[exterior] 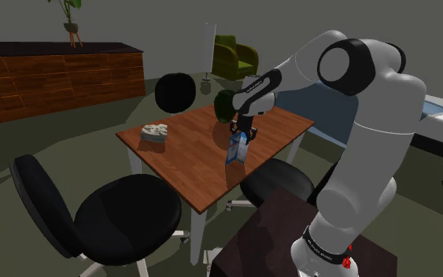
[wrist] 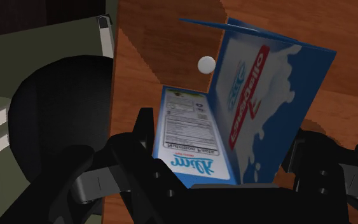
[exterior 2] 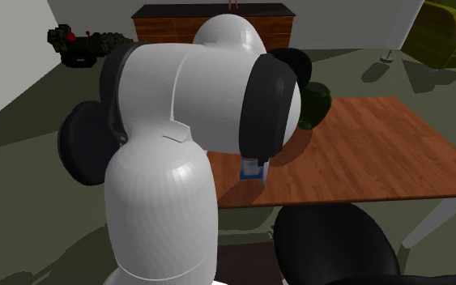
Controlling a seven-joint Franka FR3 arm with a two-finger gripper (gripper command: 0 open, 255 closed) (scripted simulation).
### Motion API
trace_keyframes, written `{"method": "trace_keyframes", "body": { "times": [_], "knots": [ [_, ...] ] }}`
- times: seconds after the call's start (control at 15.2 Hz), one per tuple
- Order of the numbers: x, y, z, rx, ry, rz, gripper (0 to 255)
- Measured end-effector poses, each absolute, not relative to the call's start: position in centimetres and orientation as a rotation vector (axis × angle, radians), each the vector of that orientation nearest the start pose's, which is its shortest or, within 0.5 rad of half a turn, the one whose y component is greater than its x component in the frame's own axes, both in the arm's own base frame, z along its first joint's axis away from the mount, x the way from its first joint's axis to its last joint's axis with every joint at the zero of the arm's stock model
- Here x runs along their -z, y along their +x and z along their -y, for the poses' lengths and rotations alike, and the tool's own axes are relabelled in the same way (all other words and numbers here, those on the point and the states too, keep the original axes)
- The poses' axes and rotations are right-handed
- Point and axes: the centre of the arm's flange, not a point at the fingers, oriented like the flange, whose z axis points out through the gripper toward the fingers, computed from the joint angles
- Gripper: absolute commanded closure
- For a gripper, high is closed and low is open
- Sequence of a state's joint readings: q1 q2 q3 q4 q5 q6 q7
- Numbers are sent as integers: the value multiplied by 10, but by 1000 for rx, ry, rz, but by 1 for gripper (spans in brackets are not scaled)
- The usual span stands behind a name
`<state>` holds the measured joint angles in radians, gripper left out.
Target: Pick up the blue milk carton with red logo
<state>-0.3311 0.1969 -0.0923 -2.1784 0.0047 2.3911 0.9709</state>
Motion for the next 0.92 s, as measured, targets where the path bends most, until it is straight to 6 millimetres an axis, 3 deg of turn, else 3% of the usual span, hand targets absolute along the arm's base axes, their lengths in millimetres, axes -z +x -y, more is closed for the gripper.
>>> {"method": "trace_keyframes", "body": {
  "times": [0.4,0.92],
  "knots": [
    [-307,509,229,28,-2416,-2024,255],
    [-348,509,229,27,-2416,-2024,255]
  ]
}}
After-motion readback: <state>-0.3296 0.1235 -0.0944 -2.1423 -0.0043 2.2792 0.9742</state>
